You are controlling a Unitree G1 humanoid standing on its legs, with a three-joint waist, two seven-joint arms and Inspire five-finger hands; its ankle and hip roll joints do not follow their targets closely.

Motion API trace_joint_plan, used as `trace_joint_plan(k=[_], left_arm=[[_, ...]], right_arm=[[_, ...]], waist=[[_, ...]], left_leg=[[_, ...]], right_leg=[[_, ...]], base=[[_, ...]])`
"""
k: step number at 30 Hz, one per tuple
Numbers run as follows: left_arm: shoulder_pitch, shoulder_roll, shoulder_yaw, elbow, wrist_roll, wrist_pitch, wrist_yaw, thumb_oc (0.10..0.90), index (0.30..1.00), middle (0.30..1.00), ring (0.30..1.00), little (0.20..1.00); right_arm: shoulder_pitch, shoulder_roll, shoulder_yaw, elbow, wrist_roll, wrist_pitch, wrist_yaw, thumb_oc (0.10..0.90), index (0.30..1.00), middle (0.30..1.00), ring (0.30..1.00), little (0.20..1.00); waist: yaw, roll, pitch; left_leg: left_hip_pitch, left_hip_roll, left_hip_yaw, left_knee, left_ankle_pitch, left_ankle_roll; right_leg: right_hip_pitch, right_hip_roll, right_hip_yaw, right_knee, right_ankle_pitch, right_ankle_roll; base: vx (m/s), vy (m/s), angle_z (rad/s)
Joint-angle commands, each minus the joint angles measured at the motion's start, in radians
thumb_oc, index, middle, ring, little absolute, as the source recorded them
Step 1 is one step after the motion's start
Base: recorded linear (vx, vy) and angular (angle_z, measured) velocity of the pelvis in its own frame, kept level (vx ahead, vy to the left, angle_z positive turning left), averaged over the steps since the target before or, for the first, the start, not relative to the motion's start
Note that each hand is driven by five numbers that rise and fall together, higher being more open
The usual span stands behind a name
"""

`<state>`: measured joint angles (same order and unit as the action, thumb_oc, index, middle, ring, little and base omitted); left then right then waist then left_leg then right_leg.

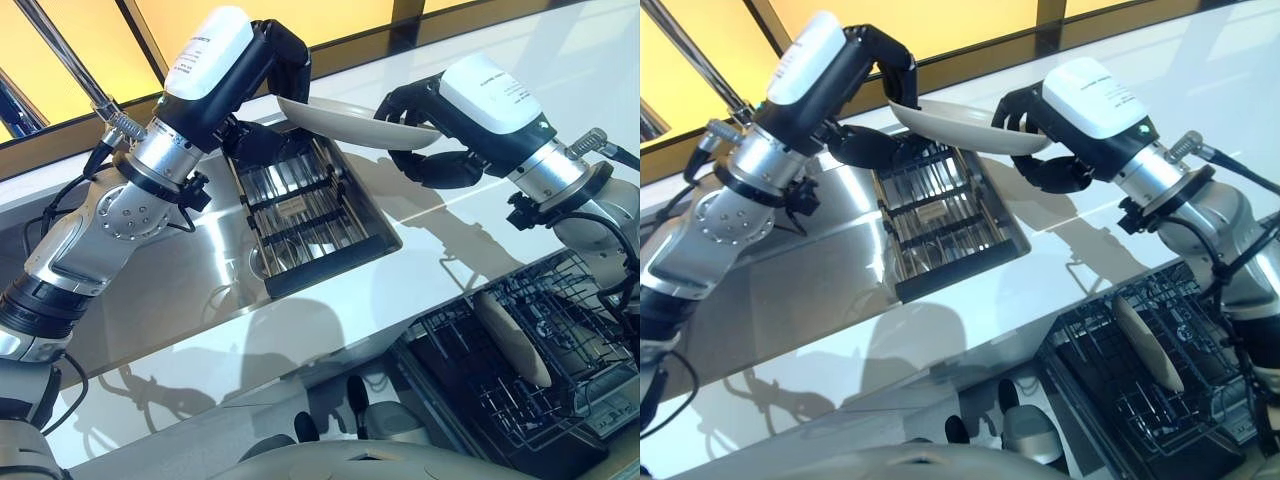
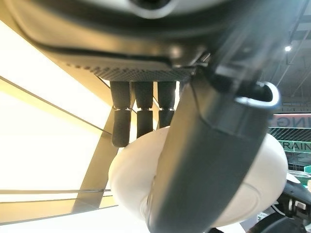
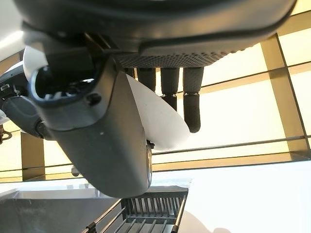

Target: Pick up plates and place into dishwasher.

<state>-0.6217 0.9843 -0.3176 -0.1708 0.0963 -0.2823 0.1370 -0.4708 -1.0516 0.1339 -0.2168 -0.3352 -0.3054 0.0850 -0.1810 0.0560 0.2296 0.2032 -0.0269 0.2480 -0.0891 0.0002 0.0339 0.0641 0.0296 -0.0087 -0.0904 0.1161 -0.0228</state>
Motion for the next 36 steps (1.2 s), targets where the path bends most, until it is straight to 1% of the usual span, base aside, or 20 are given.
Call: trace_joint_plan(k=[1,5,6,7,8,9,12,13,15,16,19,23,26,29,30,31,32,33,35,36], left_arm=[[-0.074,-0.001,0.056,0.019,-0.076,0.0,0.058,0.8,0.9,0.9,0.9,0.9],[-0.037,0.01,0.084,0.041,-0.064,0.014,0.061,0.8,0.9,0.9,0.9,0.9],[-0.037,0.01,0.084,0.041,-0.064,0.014,0.061,0.8,0.9,0.9,0.9,0.9],[-0.02,0.017,0.102,0.059,-0.064,0.014,0.065,0.8,0.9,0.9,0.9,0.9],[-0.02,0.017,0.102,0.059,-0.064,0.014,0.065,0.8,0.9,0.9,0.9,0.9],[-0.005,0.026,0.117,0.078,-0.069,0.01,0.072,0.8,0.9,0.9,0.9,0.9],[0.01,0.033,0.133,0.107,-0.063,0.0,0.08,0.8,0.9,0.9,0.9,0.9],[0.018,0.038,0.138,0.139,-0.054,-0.01,0.096,0.8,0.9,0.9,0.9,0.9],[0.026,0.041,0.144,0.16,-0.056,-0.019,0.105,0.8,0.9,0.9,0.9,0.9],[0.026,0.041,0.144,0.16,-0.056,-0.019,0.105,0.8,0.9,0.9,0.9,0.9],[0.041,0.036,0.149,0.207,-0.062,-0.014,0.083,0.8,0.9,0.9,0.9,0.9],[0.046,0.027,0.142,0.247,-0.062,-0.009,0.067,0.8,0.9,0.9,0.9,0.9],[0.048,0.027,0.133,0.268,-0.061,-0.004,0.059,0.8,0.9,0.9,0.9,0.9],[0.053,0.031,0.131,0.276,-0.069,0.001,0.059,0.8,0.9,0.9,0.9,0.9],[0.066,0.032,0.14,0.279,-0.074,0.009,0.055,0.8,0.9,0.9,0.9,0.9],[0.077,0.032,0.146,0.283,-0.074,0.01,0.051,0.8,0.9,0.9,0.9,0.9],[0.077,0.03,0.145,0.282,-0.074,0.01,0.051,0.8,0.9,0.9,0.9,0.9],[0.099,0.025,0.155,0.286,-0.069,0.016,0.043,0.8,0.9,0.9,0.9,0.9],[0.102,0.023,0.156,0.286,-0.069,0.018,0.04,0.8,0.9,0.9,0.9,0.9],[0.133,0.018,0.169,0.298,-0.078,0.021,0.029,0.8,0.9,0.9,0.9,0.9]], right_arm=[[-0.036,-0.024,-0.096,0.011,0.017,-0.004,-0.136,0.1,0.3,0.3,0.3,0.2],[0.012,-0.044,-0.156,0.021,0.001,-0.009,-0.162,0.1,0.3,0.3,0.3,0.2],[0.012,-0.044,-0.156,0.021,0.001,-0.009,-0.162,0.1,0.3,0.3,0.3,0.2],[0.045,-0.056,-0.193,0.03,-0.002,-0.018,-0.177,0.1,0.3,0.3,0.3,0.2],[0.045,-0.056,-0.193,0.03,-0.002,-0.018,-0.177,0.1,0.3,0.3,0.3,0.2],[0.076,-0.068,-0.226,0.038,-0.006,-0.024,-0.19,0.1,0.3,0.3,0.3,0.2],[0.111,-0.077,-0.261,0.046,-0.011,-0.034,-0.208,0.1,0.3,0.3,0.3,0.2],[0.146,-0.09,-0.298,0.055,-0.01,-0.041,-0.224,0.1,0.3,0.3,0.3,0.2],[0.174,-0.096,-0.327,0.061,-0.012,-0.052,-0.236,0.1,0.3,0.3,0.3,0.2],[0.174,-0.096,-0.327,0.061,-0.012,-0.052,-0.236,0.1,0.3,0.3,0.3,0.2],[0.229,-0.104,-0.384,0.079,-0.026,-0.066,-0.253,0.1,0.3,0.3,0.3,0.2],[0.281,-0.115,-0.432,0.103,-0.046,-0.057,-0.268,0.1,0.3,0.3,0.3,0.2],[0.334,-0.132,-0.481,0.138,-0.069,-0.041,-0.314,0.1,0.3,0.3,0.3,0.2],[0.365,-0.142,-0.514,0.153,-0.07,-0.034,-0.337,0.1,0.3,0.3,0.3,0.2],[0.425,-0.142,-0.573,0.165,-0.072,-0.035,-0.366,0.1,0.3,0.3,0.3,0.2],[0.46,-0.138,-0.607,0.171,-0.071,-0.038,-0.381,0.1,0.3,0.3,0.3,0.2],[0.469,-0.138,-0.614,0.169,-0.07,-0.039,-0.382,0.1,0.3,0.3,0.3,0.2],[0.532,-0.123,-0.669,0.179,-0.069,-0.044,-0.399,0.1,0.3,0.3,0.3,0.2],[0.544,-0.121,-0.68,0.179,-0.068,-0.043,-0.4,0.1,0.3,0.3,0.3,0.2],[0.633,-0.097,-0.755,0.201,-0.05,-0.053,-0.396,0.1,0.3,0.3,0.3,0.2]], waist=[[0.008,-0.033,-0.128],[0.002,-0.035,-0.128],[0.002,-0.035,-0.128],[-0.004,-0.037,-0.128],[-0.004,-0.037,-0.128],[-0.007,-0.038,-0.129],[-0.014,-0.039,-0.13],[-0.021,-0.04,-0.131],[-0.028,-0.042,-0.132],[-0.028,-0.042,-0.132],[-0.042,-0.043,-0.134],[-0.055,-0.046,-0.136],[-0.068,-0.05,-0.137],[-0.078,-0.052,-0.137],[-0.088,-0.055,-0.135],[-0.094,-0.057,-0.134],[-0.092,-0.056,-0.134],[-0.103,-0.059,-0.132],[-0.103,-0.059,-0.132],[-0.118,-0.06,-0.128]], left_leg=[[-0.012,0.003,-0.035,0.01,-0.046,-0.018],[-0.011,0.004,-0.032,0.009,-0.047,-0.017],[-0.011,0.004,-0.032,0.009,-0.047,-0.017],[-0.011,0.004,-0.031,0.008,-0.046,-0.017],[-0.011,0.004,-0.031,0.008,-0.046,-0.017],[-0.011,0.005,-0.026,0.008,-0.046,-0.018],[-0.01,0.006,-0.02,0.008,-0.045,-0.019],[-0.009,0.007,-0.013,0.008,-0.045,-0.019],[-0.009,0.008,-0.008,0.008,-0.045,-0.02],[-0.009,0.008,-0.008,0.008,-0.045,-0.02],[-0.009,0.011,0.004,0.007,-0.046,-0.022],[-0.01,0.014,0.016,0.007,-0.045,-0.022],[-0.01,0.015,0.025,0.007,-0.045,-0.022],[-0.009,0.016,0.032,0.007,-0.045,-0.021],[-0.009,0.017,0.04,0.008,-0.047,-0.02],[-0.009,0.017,0.046,0.008,-0.047,-0.02],[-0.009,0.017,0.046,0.008,-0.047,-0.02],[-0.008,0.019,0.054,0.007,-0.048,-0.02],[-0.008,0.019,0.055,0.007,-0.048,-0.02],[-0.005,0.02,0.061,0.009,-0.054,-0.017]], right_leg=[[0.038,-0.014,-0.037,0.036,-0.099,0.13],[0.037,-0.011,-0.034,0.036,-0.098,0.131],[0.037,-0.011,-0.034,0.036,-0.098,0.131],[0.036,-0.01,-0.033,0.036,-0.097,0.131],[0.036,-0.01,-0.033,0.036,-0.097,0.131],[0.035,-0.01,-0.033,0.035,-0.095,0.132],[0.033,-0.009,-0.031,0.033,-0.092,0.133],[0.033,-0.009,-0.029,0.031,-0.089,0.133],[0.032,-0.009,-0.028,0.031,-0.088,0.135],[0.032,-0.009,-0.028,0.031,-0.088,0.135],[0.028,-0.008,-0.025,0.031,-0.086,0.136],[0.023,-0.007,-0.021,0.031,-0.082,0.138],[0.019,-0.004,-0.014,0.031,-0.078,0.139],[0.018,-0.003,-0.01,0.031,-0.076,0.14],[0.016,-0.003,-0.006,0.032,-0.074,0.141],[0.014,-0.003,-0.004,0.032,-0.074,0.143],[0.014,-0.003,-0.004,0.032,-0.074,0.143],[0.01,-0.002,-0.001,0.033,-0.071,0.146],[0.009,-0.002,-0.001,0.033,-0.07,0.146],[0.009,0.0,0.004,0.034,-0.073,0.15]], base=[[0.0,0.0,0.0],[0.0,0.0,0.0],[0.0,0.0,0.0],[0.0,0.0,0.0],[0.0,0.0,0.0],[0.0,0.0,0.0],[0.0,0.0,-0.04],[0.01,-0.001,-0.07],[0.0,0.0,-0.02],[0.01,0.002,-0.06],[0.01,0.007,-0.07],[0.0,0.002,-0.01],[0.0,0.0,0.0],[0.0,-0.001,-0.02],[0.01,-0.007,-0.08],[0.01,-0.006,-0.08],[0.0,-0.011,-0.12],[0.0,-0.008,-0.1],[0.01,-0.01,-0.19],[0.03,-0.017,-0.16]])
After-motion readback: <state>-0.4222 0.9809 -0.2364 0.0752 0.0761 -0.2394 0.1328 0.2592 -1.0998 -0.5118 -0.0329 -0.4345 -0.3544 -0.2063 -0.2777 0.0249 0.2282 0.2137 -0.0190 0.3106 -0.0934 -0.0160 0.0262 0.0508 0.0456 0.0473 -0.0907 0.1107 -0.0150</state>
